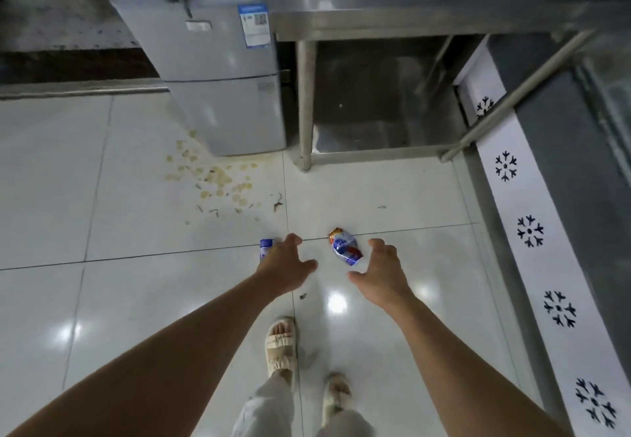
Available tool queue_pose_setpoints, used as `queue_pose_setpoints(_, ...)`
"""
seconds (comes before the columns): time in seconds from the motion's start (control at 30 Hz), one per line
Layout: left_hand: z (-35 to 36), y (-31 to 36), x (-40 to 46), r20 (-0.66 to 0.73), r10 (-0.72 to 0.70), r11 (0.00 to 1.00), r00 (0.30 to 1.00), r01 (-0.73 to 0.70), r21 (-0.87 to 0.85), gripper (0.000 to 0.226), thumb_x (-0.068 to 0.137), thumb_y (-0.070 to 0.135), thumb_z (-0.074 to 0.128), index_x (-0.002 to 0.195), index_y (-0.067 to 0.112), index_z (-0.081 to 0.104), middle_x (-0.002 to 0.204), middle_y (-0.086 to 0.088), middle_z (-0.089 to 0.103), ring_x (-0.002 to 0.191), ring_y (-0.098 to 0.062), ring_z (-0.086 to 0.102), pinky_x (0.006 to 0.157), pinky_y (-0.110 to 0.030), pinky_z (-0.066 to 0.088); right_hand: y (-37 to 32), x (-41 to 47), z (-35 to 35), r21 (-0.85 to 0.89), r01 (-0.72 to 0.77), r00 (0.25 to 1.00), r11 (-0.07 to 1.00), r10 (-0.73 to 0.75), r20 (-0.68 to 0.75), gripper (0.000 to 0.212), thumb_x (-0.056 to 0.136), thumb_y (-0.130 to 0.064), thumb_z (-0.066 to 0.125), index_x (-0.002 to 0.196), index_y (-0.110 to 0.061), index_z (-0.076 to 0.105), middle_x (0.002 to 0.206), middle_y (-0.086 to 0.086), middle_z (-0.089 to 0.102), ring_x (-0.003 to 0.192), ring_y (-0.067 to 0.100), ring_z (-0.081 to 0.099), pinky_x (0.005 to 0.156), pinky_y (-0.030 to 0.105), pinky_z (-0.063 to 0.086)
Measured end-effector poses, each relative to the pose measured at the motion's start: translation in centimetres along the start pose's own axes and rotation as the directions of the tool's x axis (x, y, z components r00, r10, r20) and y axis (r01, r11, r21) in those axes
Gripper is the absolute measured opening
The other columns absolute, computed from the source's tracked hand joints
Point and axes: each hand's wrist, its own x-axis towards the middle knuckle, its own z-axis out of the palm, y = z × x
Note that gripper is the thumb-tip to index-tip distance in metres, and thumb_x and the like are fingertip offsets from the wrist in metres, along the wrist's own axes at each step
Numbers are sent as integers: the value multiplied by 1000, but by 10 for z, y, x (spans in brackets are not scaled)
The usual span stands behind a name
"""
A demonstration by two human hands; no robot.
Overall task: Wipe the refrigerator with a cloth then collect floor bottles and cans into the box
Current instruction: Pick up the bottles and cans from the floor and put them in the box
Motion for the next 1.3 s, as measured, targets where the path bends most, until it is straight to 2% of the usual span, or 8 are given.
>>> queue_pose_setpoints(0.1,18,-4,49,44,-29,1000,999,29,3,59,85,35,60,136,18,37,133,-9,51,114,-23,51,84,-29,39,16,47,18,13,-49,999,999,49,3,73,80,-22,70,141,-14,29,135,11,37,122,28,45,94,35,46)
queue_pose_setpoints(0.23,54,-16,114,89,-66,998,994,65,8,55,86,33,59,134,17,38,109,-5,64,84,-11,50,79,-27,40,47,117,52,17,-86,996,996,86,-2,73,81,-22,70,140,-14,28,134,11,38,120,27,47,91,32,45)
queue_pose_setpoints(0.4,112,-36,206,116,-91,996,989,88,26,58,86,32,61,136,16,36,126,-7,56,111,-22,54,95,-40,46,95,204,104,-10,-79,997,997,79,10,76,80,-20,71,141,-11,27,134,12,39,122,27,45,92,30,42)
queue_pose_setpoints(0.63,190,-83,332,83,-79,996,993,75,53,58,85,31,63,136,18,38,128,-5,55,106,-19,53,81,-30,42,160,324,188,-61,-28,999,998,25,-38,80,76,-18,74,141,-8,28,133,16,41,122,28,42,94,34,44)
queue_pose_setpoints(0.77,229,-116,385,83,-70,996,994,65,55,59,84,29,63,136,15,38,126,-8,56,105,-22,54,83,-31,44,189,382,242,-111,-6,996,994,-5,-92,85,74,-21,74,143,-10,26,138,12,37,126,27,36,100,34,38)
queue_pose_setpoints(1.03,277,-169,437,44,-31,999,999,29,40,59,84,29,63,136,16,37,127,-6,54,99,-17,51,78,-29,37,227,451,311,-293,-128,975,948,67,-210,110,62,-33,84,146,-14,15,147,20,25,136,35,26,114,42,24)
queue_pose_setpoints(1.17,278,-188,439,20,-55,998,998,55,11,61,84,28,63,136,17,35,130,-5,51,105,-16,49,79,-27,36,225,462,324,-275,-144,976,951,90,-200,105,63,-24,82,145,-15,16,132,21,41,119,35,44,103,40,36)
queue_pose_setpoints(1.3,263,-202,430,-21,-99,995,995,98,-36,62,84,28,64,138,18,33,135,-5,48,117,-20,48,84,-27,37,200,449,333,-275,-96,988,957,57,-147,106,59,-25,83,143,-19,20,126,20,39,113,34,43,91,39,45)
